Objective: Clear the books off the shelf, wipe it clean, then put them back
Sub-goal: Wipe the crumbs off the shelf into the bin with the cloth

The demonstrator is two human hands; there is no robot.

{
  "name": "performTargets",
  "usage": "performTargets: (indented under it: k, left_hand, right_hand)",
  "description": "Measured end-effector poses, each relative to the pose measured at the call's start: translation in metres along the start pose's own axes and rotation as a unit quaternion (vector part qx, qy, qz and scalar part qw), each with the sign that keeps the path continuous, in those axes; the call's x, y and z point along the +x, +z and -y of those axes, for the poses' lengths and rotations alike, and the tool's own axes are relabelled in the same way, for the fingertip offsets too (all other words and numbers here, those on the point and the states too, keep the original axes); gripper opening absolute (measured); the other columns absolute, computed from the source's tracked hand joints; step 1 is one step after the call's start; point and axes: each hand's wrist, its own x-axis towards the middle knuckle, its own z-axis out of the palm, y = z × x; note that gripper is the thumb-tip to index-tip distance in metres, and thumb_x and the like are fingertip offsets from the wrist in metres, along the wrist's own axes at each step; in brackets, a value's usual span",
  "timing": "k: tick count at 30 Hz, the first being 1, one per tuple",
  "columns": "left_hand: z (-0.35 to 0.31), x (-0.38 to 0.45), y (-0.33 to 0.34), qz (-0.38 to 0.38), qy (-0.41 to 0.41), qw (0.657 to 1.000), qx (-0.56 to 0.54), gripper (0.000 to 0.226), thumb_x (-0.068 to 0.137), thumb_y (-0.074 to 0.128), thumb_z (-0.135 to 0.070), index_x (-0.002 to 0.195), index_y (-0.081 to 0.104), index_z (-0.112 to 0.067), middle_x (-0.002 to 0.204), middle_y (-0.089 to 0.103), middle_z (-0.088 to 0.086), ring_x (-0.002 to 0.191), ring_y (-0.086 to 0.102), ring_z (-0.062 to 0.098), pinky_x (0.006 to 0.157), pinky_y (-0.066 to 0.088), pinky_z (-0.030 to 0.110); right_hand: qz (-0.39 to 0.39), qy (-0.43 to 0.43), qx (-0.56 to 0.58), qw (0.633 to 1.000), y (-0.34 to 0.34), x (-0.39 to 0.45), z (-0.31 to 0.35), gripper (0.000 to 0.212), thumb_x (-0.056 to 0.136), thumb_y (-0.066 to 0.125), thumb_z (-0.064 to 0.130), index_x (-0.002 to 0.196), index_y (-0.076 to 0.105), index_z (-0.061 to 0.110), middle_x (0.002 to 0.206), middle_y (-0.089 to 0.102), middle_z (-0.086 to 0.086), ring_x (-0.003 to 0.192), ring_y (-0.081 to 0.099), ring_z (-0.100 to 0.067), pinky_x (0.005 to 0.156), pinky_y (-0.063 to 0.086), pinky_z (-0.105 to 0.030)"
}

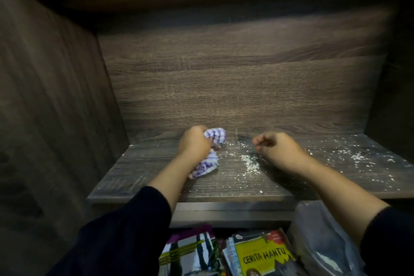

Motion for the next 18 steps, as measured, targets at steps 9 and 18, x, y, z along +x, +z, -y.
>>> performTargets:
  k: [9, 18]
  left_hand:
    - [0.13, 0.015, -0.063, -0.005, -0.096, 0.951, 0.294, 0.043, 0.094, 0.037, -0.043, 0.122, 0.062, -0.024, 0.129, 0.055, 0.011, 0.123, 0.045, 0.03, 0.102, 0.039, 0.037]
    - [0.076, -0.003, -0.028, 0.025, -0.199, 0.976, 0.088, 0.039, 0.085, 0.051, -0.031, 0.114, 0.065, -0.009, 0.116, 0.066, 0.017, 0.105, 0.064, 0.03, 0.094, 0.051, 0.039]
  right_hand:
    - [0.058, -0.026, -0.274, 0.96, 0.01, -0.002, 0.003, 0.032, 0.096, 0.044, 0.033, 0.123, 0.06, 0.025, 0.131, 0.06, -0.005, 0.121, 0.054, -0.026, 0.106, 0.039, -0.037]
    - [0.092, -0.033, -0.307, 0.947, 0.006, 0.005, -0.007, 0.047, 0.1, 0.032, 0.041, 0.144, 0.037, 0.026, 0.157, 0.026, 0.003, 0.146, 0.02, -0.017, 0.119, 0.016, -0.046]
